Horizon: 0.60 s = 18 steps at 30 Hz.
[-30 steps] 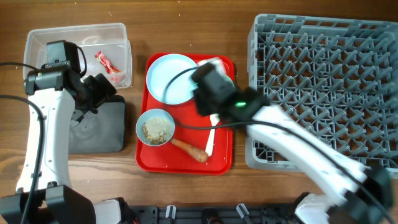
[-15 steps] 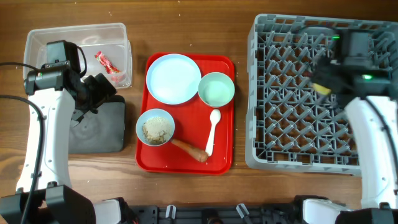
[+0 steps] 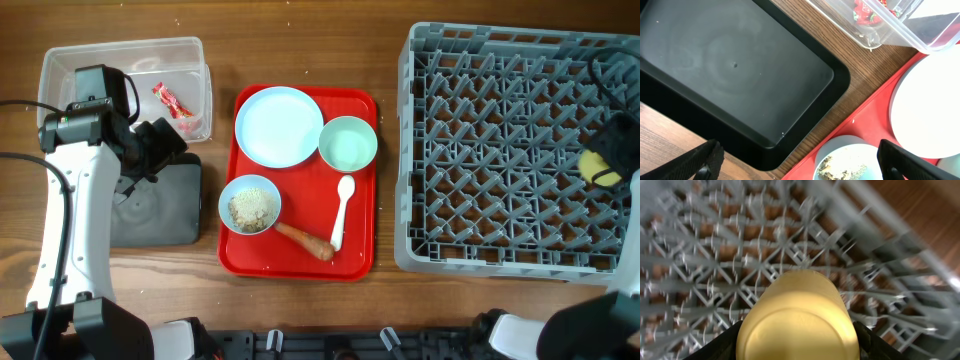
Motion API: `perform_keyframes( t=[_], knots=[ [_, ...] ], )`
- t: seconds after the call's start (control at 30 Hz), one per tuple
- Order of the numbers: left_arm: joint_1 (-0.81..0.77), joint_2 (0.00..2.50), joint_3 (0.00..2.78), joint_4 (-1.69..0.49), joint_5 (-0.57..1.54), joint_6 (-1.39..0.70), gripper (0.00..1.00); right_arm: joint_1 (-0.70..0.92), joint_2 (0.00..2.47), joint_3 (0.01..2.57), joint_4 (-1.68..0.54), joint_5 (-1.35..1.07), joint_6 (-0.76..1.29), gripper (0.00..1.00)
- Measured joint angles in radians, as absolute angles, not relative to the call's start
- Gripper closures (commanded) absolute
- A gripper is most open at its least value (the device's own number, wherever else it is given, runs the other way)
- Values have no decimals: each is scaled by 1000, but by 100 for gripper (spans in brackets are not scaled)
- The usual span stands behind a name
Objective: Sort waste into correct bins and load items into the dishwasher rack
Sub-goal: 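Place the yellow cup in the right side of the dish rack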
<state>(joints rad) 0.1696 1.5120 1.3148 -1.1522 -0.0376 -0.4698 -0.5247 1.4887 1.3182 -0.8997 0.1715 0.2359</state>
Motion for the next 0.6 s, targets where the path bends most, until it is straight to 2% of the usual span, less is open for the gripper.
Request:
perform_keyframes(
  t=[0.2, 0.3, 0.33, 0.37, 0.4, 0.6],
  knots=[
    [170, 1512, 1315, -1153, -37, -470, 0, -525, 1616, 1317, -941, 118, 228, 65],
    [170, 1512, 1315, -1156, -37, -470, 0, -525, 1638, 1317, -944, 115, 228, 62],
    [170, 1512, 1315, -1156, -37, -470, 0, -525, 1638, 1317, -944, 115, 228, 55],
    [170, 1512, 1315, -1156, -38, -470, 0, -525, 1638, 1317, -944, 115, 228, 9],
    [170, 1512, 1315, -1157, -37, -470, 0, -525, 1638, 1317, -946, 115, 228, 0],
    [170, 1512, 1315, -1160, -37, -470, 0, -525, 1638, 1317, -959, 116, 214, 0]
  ],
)
